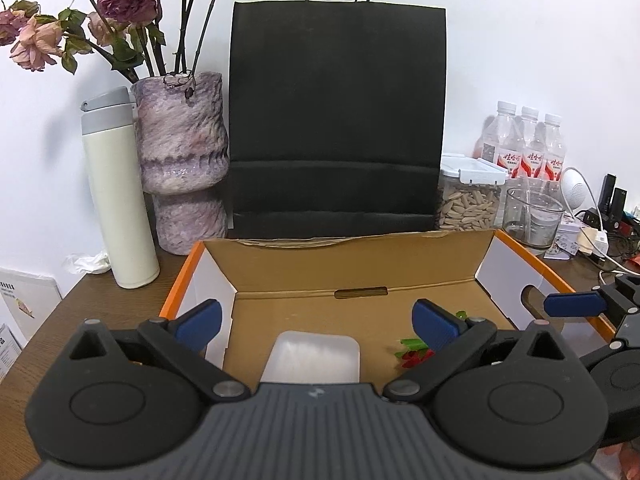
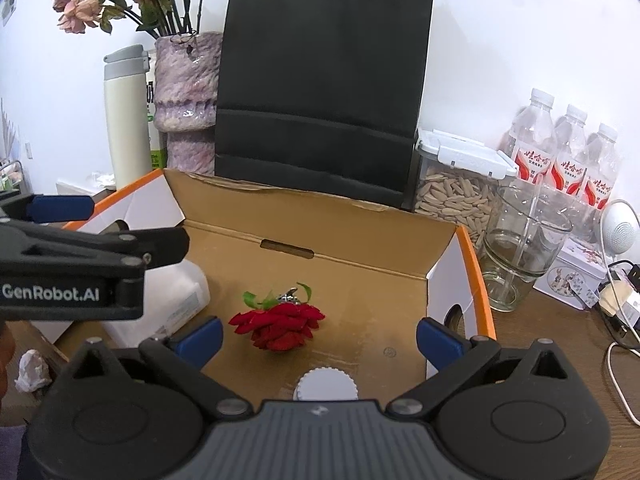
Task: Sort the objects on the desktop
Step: 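Lower the plastic box and rose into the cardboard box and release both, then withdraw both grippers from the box toward the purple pouch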
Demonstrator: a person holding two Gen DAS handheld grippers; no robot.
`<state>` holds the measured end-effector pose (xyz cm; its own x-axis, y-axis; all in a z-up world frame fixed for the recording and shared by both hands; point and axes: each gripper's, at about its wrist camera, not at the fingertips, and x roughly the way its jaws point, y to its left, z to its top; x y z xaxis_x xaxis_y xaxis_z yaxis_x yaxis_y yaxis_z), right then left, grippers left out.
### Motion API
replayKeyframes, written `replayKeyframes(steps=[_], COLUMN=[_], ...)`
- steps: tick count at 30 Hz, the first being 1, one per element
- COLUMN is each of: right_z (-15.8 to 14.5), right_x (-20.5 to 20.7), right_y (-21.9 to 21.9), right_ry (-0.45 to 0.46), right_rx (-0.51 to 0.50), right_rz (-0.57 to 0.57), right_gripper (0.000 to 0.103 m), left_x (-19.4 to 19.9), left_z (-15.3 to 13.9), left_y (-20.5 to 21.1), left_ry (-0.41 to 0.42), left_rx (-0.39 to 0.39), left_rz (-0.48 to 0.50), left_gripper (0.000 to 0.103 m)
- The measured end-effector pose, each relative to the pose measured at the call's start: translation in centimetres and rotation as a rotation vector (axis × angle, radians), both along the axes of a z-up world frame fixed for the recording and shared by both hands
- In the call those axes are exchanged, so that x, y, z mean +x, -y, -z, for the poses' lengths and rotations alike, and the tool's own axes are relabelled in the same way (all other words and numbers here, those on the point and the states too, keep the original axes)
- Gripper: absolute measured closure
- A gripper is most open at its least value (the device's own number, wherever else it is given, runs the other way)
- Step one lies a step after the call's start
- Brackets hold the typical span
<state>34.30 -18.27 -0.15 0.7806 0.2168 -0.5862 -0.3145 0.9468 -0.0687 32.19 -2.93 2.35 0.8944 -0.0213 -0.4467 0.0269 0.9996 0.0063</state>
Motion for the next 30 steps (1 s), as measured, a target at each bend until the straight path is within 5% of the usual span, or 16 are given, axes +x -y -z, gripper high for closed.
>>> replayKeyframes(steps=[30], right_z=[-4.1], right_x=[-6.4], right_y=[0.7], right_ry=[0.141], right_rx=[0.009], right_rz=[0.023], right_gripper=[0.0], left_x=[-6.4], left_z=[-3.8], left_y=[-1.4], left_ry=[0.087], left_rx=[-0.108], left_rz=[0.058], left_gripper=[0.0])
